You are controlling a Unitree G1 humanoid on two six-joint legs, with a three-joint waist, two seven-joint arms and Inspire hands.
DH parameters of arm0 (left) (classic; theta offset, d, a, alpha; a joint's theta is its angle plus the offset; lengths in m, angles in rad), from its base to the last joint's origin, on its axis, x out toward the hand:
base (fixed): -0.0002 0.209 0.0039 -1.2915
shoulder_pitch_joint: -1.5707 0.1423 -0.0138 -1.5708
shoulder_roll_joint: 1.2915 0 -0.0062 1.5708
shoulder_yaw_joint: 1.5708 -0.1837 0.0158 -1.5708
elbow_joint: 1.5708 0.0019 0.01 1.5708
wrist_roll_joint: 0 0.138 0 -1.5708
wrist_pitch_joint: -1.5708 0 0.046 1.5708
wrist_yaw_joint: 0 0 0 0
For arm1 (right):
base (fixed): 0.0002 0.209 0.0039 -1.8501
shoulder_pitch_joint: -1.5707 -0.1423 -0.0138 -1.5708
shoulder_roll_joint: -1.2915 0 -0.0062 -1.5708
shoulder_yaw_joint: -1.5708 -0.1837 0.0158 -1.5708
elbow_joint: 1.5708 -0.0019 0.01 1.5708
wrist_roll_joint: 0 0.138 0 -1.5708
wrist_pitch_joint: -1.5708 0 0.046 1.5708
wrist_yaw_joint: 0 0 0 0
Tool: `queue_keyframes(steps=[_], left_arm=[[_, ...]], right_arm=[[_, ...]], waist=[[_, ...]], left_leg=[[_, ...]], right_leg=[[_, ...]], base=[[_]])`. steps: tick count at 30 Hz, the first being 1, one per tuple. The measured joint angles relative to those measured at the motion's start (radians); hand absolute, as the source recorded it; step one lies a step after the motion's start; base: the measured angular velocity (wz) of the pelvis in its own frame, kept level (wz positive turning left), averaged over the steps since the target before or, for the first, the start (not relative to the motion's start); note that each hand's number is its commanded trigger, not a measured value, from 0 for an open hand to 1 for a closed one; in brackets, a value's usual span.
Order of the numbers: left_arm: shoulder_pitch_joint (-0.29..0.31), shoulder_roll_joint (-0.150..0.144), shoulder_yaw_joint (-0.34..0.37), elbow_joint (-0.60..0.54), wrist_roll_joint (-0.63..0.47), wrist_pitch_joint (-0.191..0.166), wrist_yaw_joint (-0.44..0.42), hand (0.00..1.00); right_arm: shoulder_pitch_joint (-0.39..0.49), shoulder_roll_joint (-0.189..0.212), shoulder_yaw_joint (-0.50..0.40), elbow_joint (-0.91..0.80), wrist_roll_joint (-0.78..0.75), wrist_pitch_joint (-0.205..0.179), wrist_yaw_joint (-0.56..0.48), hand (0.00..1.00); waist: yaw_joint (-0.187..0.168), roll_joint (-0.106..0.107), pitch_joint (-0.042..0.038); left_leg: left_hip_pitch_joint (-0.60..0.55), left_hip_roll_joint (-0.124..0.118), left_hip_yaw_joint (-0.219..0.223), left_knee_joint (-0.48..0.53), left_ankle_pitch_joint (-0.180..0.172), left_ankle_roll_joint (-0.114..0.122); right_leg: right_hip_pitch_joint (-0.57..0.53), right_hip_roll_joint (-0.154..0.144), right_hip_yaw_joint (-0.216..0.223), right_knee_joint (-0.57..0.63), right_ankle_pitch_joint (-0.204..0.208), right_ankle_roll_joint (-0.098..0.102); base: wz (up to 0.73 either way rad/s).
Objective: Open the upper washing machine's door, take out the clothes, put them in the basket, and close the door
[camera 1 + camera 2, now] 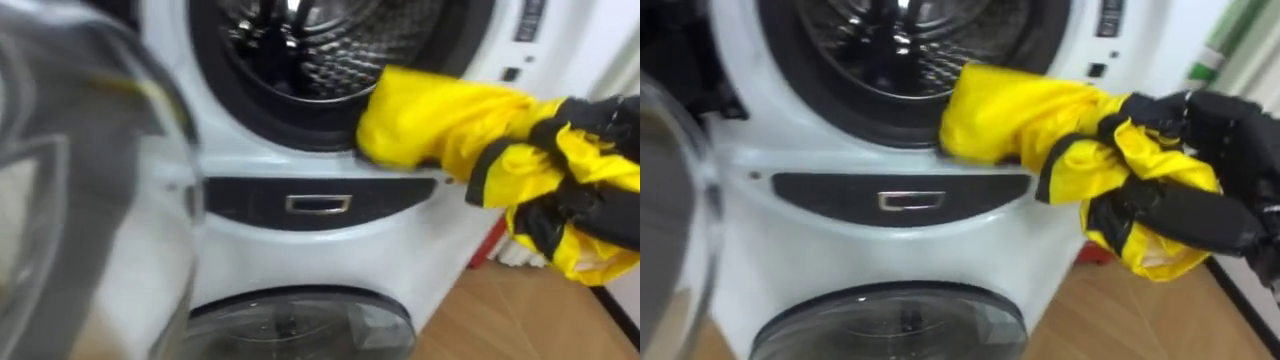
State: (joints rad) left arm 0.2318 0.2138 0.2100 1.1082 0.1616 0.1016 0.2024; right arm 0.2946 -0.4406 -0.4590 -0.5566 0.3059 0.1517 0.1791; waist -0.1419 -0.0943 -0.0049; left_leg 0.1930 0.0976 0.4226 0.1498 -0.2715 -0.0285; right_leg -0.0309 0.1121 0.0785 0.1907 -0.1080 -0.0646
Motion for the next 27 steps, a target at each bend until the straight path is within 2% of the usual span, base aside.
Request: queue_keyframes(steps=[1, 3, 7, 9, 11, 13, 14, 15, 16, 17, 18, 20, 21, 25, 27], left_arm=[[-0.008, 0.002, -0.001, 0.000, 0.000, 0.000, 0.000, 0.00], [-0.045, 0.008, -0.031, 0.001, 0.000, -0.002, -0.002, 0.00], [-0.085, 0.009, -0.066, 0.003, 0.000, -0.004, -0.024, 0.00], [-0.105, 0.013, -0.085, 0.016, 0.002, -0.004, -0.034, 0.00], [-0.124, 0.015, -0.119, 0.037, -0.001, 0.001, -0.042, 0.00], [-0.134, 0.015, -0.162, 0.043, -0.018, 0.002, -0.048, 0.00], [-0.145, 0.014, -0.186, 0.044, -0.022, 0.002, -0.060, 0.00], [-0.156, 0.012, -0.206, 0.046, -0.022, 0.003, -0.064, 0.00], [-0.158, 0.011, -0.218, 0.048, -0.022, 0.003, -0.065, 0.00], [-0.159, 0.004, -0.236, 0.050, -0.030, 0.003, -0.071, 0.00], [-0.160, -0.001, -0.259, 0.050, -0.048, 0.002, -0.082, 0.00], [-0.166, -0.004, -0.280, 0.049, -0.072, 0.001, -0.088, 0.00], [-0.173, -0.002, -0.285, 0.048, -0.077, 0.001, -0.089, 0.00], [-0.195, -0.013, -0.310, 0.044, -0.091, 0.000, -0.090, 0.00], [-0.211, -0.016, -0.324, 0.051, -0.098, -0.016, -0.089, 0.00]], right_arm=[[0.003, 0.005, 0.000, 0.002, 0.001, 0.002, 0.004, 1.00], [0.004, 0.014, 0.001, 0.018, 0.001, 0.003, 0.034, 1.00], [0.027, 0.019, 0.002, 0.045, -0.003, 0.002, 0.067, 1.00], [0.069, 0.039, 0.009, 0.087, -0.004, 0.002, 0.094, 1.00], [0.106, 0.082, 0.032, 0.166, -0.045, 0.004, 0.109, 1.00], [0.111, 0.088, 0.063, 0.251, -0.075, 0.005, 0.119, 1.00], [0.111, 0.091, 0.085, 0.302, -0.095, 0.010, 0.119, 1.00], [0.111, 0.096, 0.112, 0.358, -0.118, 0.011, 0.117, 1.00], [0.111, 0.096, 0.128, 0.387, -0.129, 0.012, 0.115, 1.00], [0.114, 0.097, 0.155, 0.438, -0.155, 0.019, 0.115, 1.00], [0.115, 0.100, 0.173, 0.493, -0.163, 0.020, 0.115, 1.00], [0.113, 0.106, 0.201, 0.617, -0.160, 0.012, 0.105, 1.00], [0.113, 0.124, 0.213, 0.692, -0.179, 0.013, 0.093, 1.00], [0.095, 0.148, 0.246, 0.850, -0.220, 0.010, 0.048, 1.00], [0.028, 0.153, 0.253, 0.986, -0.216, 0.000, -0.001, 1.00]], waist=[[0.000, 0.000, -0.0001], [0.001, 0.004, -0.0012], [-0.008, 0.017, -0.0030], [-0.011, 0.019, -0.0030], [-0.017, 0.025, -0.0034], [-0.042, 0.034, -0.0040], [-0.060, 0.044, -0.0019], [-0.072, 0.057, -0.0038], [-0.075, 0.057, -0.0044], [-0.076, 0.068, -0.0031], [-0.091, 0.089, -0.0041], [-0.118, 0.105, -0.0035], [-0.125, 0.107, -0.0031], [-0.129, 0.128, -0.0043], [-0.129, 0.151, 0.0002]], left_leg=[[-0.001, 0.001, 0.011, -0.001, -0.001, -0.001], [-0.004, 0.011, 0.067, 0.002, -0.005, -0.004], [-0.007, 0.018, 0.145, 0.018, -0.012, -0.005], [-0.006, 0.022, 0.184, 0.026, -0.016, -0.006], [-0.008, 0.032, 0.241, 0.053, -0.028, -0.008], [-0.018, 0.033, 0.274, 0.063, -0.035, -0.006], [-0.036, 0.033, 0.287, 0.078, -0.038, -0.002], [-0.048, 0.032, 0.305, 0.088, -0.038, -0.001], [-0.049, 0.030, 0.318, 0.089, -0.038, -0.001], [-0.054, 0.029, 0.338, 0.091, -0.039, -0.001], [-0.064, 0.026, 0.344, 0.094, -0.042, 0.004], [-0.079, 0.021, 0.343, 0.095, -0.040, 0.007], [-0.088, 0.014, 0.341, 0.089, -0.035, 0.010], [-0.129, 0.013, 0.343, 0.100, -0.034, 0.014], [-0.157, 0.012, 0.339, 0.109, -0.033, 0.016]], right_leg=[[-0.007, 0.002, 0.006, 0.004, 0.003, -0.001], [-0.029, 0.017, 0.051, 0.016, 0.020, -0.001], [-0.051, 0.034, 0.114, 0.014, 0.051, 0.001], [-0.060, 0.046, 0.151, 0.014, 0.067, 0.003], [-0.073, 0.063, 0.196, 0.019, 0.086, 0.006], [-0.089, 0.067, 0.223, 0.016, 0.097, 0.022], [-0.107, 0.067, 0.236, 0.020, 0.106, 0.027], [-0.125, 0.070, 0.254, 0.026, 0.114, 0.032], [-0.132, 0.074, 0.268, 0.032, 0.117, 0.034], [-0.142, 0.081, 0.291, 0.033, 0.124, 0.038], [-0.150, 0.080, 0.296, 0.032, 0.129, 0.038], [-0.169, 0.077, 0.295, 0.043, 0.130, 0.039], [-0.186, 0.076, 0.296, 0.058, 0.128, 0.041], [-0.228, 0.076, 0.304, 0.068, 0.127, 0.038], [-0.253, 0.073, 0.303, 0.071, 0.130, 0.040]], base=[[-0.54], [-0.65], [-0.63], [-0.59], [-0.77], [-0.51], [-0.39], [-0.45], [-0.59], [-0.59], [-0.45], [-0.09], [0.00], [-0.05], [0.03]])
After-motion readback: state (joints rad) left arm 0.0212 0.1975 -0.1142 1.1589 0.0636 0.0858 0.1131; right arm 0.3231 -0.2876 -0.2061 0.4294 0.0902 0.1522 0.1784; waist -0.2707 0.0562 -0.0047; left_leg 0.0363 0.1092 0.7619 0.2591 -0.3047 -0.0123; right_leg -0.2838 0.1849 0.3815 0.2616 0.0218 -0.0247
